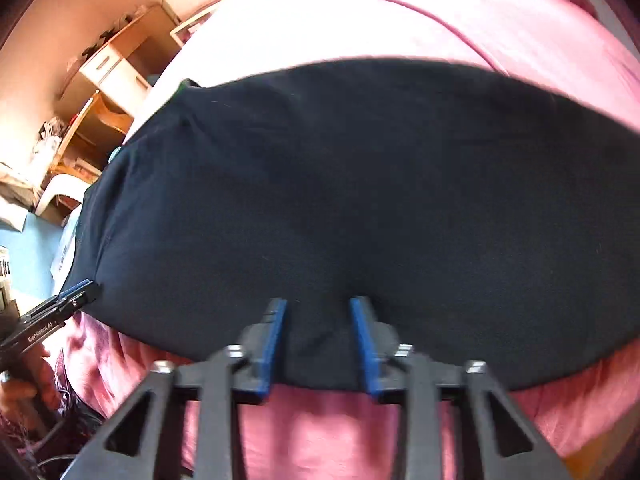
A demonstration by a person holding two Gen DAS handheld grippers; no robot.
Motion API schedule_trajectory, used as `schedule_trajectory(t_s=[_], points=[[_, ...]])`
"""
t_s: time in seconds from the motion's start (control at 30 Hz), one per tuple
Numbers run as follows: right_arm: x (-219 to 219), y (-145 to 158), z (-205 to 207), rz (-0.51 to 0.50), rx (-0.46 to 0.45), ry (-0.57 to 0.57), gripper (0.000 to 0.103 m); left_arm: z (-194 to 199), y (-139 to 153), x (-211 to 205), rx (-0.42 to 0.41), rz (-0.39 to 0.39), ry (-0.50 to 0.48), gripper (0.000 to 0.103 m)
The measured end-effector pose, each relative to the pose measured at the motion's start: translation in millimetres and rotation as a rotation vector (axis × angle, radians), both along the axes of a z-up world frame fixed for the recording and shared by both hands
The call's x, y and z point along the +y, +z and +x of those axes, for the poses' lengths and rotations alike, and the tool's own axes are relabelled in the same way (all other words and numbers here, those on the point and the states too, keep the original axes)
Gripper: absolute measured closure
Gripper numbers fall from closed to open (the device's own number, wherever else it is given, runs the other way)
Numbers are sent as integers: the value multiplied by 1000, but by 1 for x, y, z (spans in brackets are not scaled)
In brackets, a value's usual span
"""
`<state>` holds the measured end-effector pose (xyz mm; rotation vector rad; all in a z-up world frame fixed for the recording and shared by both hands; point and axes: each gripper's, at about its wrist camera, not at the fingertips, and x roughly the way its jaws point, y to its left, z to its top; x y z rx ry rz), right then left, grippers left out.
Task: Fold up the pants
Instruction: 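Grasp the black pants leg end with the right tool and lift it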
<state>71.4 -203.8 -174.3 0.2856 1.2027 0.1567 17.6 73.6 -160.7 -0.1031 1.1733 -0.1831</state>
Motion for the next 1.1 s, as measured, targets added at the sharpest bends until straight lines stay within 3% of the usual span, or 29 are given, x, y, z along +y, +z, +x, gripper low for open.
schedule_trajectory(t_s=[0.13,0.2,0.27,0.4,0.53,0.73,0.87,1.03,1.07,1.1], points=[[-16,-7,-1,122,15,-34,77,6,-3,-4,19,7,9,70],[-15,-7,-3,136,14,-20,77,9,2,-5,22,-3,23,70],[-20,1,-2,146,21,-16,77,13,12,-3,-6,-40,36,70],[-66,23,-19,153,-54,-119,77,19,33,-16,-81,-81,-6,71],[-139,42,-44,170,-114,-322,77,31,47,-46,-114,-115,-90,71],[-255,58,-104,132,-157,-696,75,52,46,-105,-103,-126,-228,71],[-320,59,-138,167,-205,-937,72,62,46,-144,-113,-115,-315,71],[-374,41,-152,247,-209,-1095,72,69,44,-192,-114,-91,-416,71],[-381,37,-152,256,-205,-1115,75,68,43,-200,-109,-84,-431,71],[-387,34,-152,262,-206,-1132,85,69,40,-207,-101,-76,-443,71]])
